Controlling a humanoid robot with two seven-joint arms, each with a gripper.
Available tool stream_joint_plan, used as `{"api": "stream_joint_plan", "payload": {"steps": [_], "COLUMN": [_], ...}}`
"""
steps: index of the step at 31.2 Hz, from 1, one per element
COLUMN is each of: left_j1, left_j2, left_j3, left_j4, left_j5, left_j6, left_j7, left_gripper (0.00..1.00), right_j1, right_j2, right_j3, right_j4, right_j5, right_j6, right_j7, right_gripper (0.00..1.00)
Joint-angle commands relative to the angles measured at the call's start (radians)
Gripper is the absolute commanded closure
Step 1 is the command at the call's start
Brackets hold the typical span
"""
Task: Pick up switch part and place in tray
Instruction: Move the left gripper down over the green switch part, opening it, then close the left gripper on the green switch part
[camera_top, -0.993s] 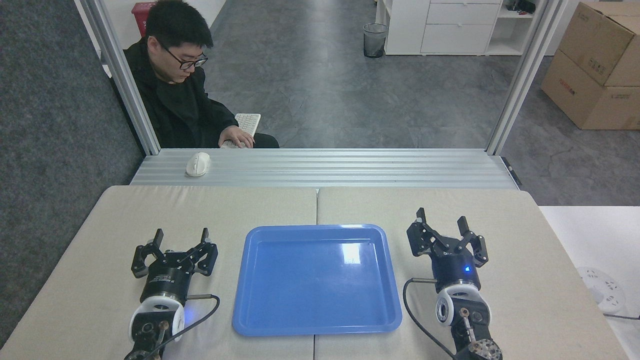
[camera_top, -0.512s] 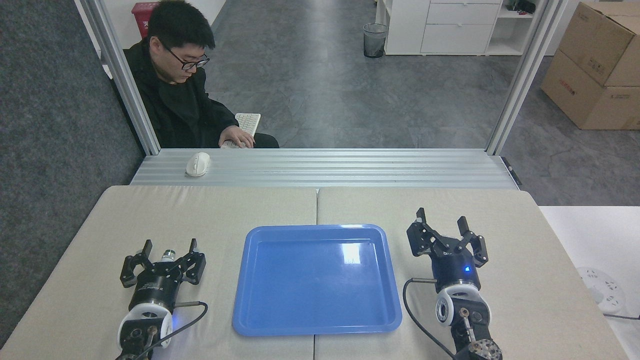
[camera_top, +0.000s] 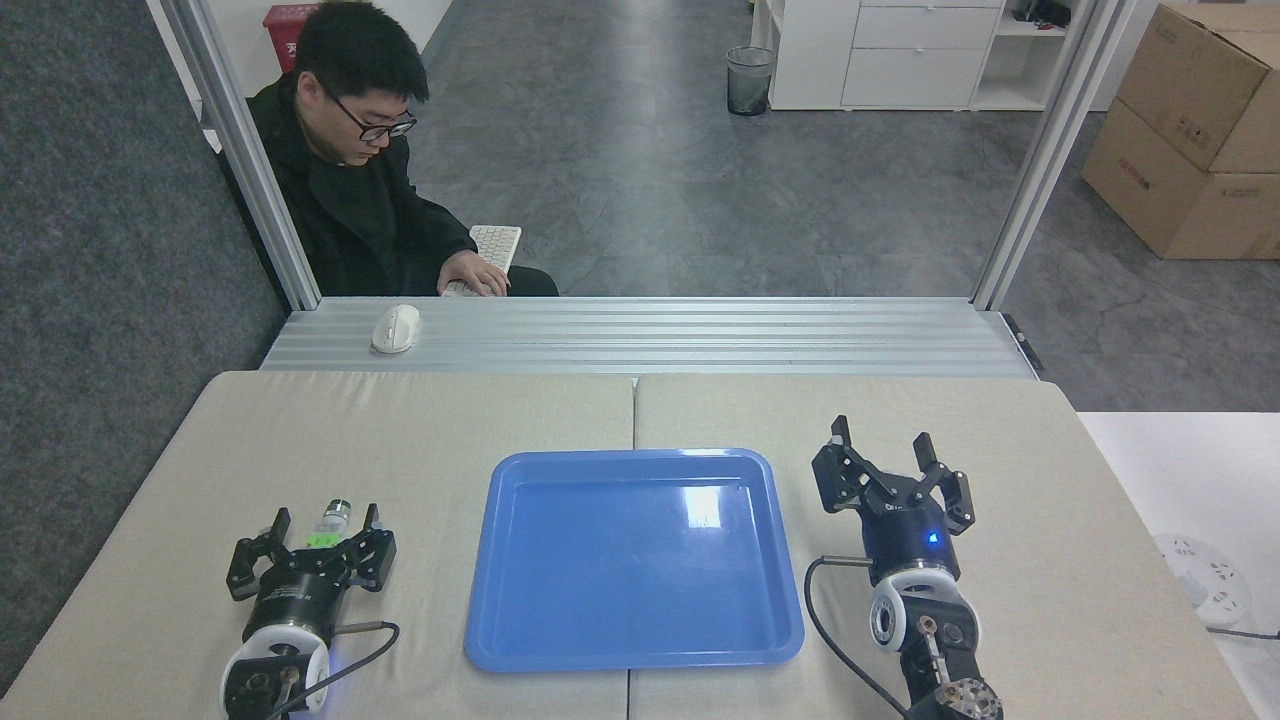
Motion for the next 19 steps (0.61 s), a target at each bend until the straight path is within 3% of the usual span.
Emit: {"api": "stream_joint_plan", "payload": {"steps": [1, 12, 19], "left_j1": [0.007, 0.025, 0.047], "left_j2": [0.021, 0.022, 0.022], "left_j3": [-0.005, -0.013, -0.013], "left_j4": [0.068, 0.068, 0.062], "left_j5": [0.003, -0.005, -0.008], "left_j6": [0.0, -0.016, -0.068], "left_j7": [-0.005, -0.007, 0.007], "left_gripper": [0.01, 0.03, 0.44], "right_j1": [0.0, 0.0, 0.0], "right_j2": [0.001, 0.003, 0.001], "right_j3": [0.0, 0.0, 0.0], "right_j4": [0.0, 0.0, 0.0], "right_j5": [0.0, 0.0, 0.0], "right_j6": [0.0, 0.0, 0.0], "right_j7": [0.0, 0.0, 0.0], "right_gripper": [0.0, 0.0, 0.0]}}
